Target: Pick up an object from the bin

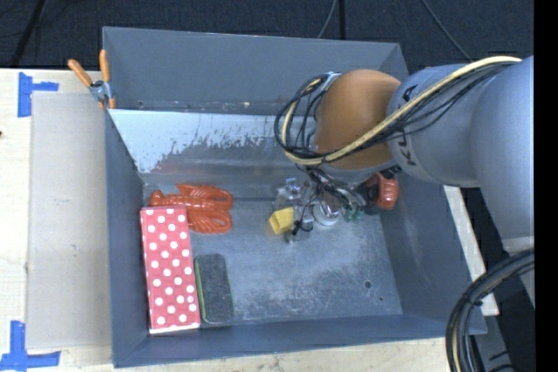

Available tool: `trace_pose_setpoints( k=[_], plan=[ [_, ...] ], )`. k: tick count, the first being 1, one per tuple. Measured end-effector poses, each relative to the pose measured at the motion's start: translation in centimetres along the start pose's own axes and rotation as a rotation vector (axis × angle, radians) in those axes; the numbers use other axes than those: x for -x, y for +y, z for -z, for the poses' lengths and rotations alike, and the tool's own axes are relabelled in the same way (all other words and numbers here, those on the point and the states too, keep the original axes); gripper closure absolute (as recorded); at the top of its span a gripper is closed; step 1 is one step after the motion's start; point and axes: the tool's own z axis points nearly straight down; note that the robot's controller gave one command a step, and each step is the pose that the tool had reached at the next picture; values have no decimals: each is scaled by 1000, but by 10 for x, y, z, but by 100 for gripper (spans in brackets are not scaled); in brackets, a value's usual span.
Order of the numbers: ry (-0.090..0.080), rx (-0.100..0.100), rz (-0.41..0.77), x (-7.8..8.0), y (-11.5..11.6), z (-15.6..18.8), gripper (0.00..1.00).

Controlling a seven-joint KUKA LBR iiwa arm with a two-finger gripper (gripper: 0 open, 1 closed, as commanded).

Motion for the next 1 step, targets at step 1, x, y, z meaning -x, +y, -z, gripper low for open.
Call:
trace_pose_setpoints(
  k=[1],
  plan=[
    [1,-1,24,0,-13,2,100]
  ],
)
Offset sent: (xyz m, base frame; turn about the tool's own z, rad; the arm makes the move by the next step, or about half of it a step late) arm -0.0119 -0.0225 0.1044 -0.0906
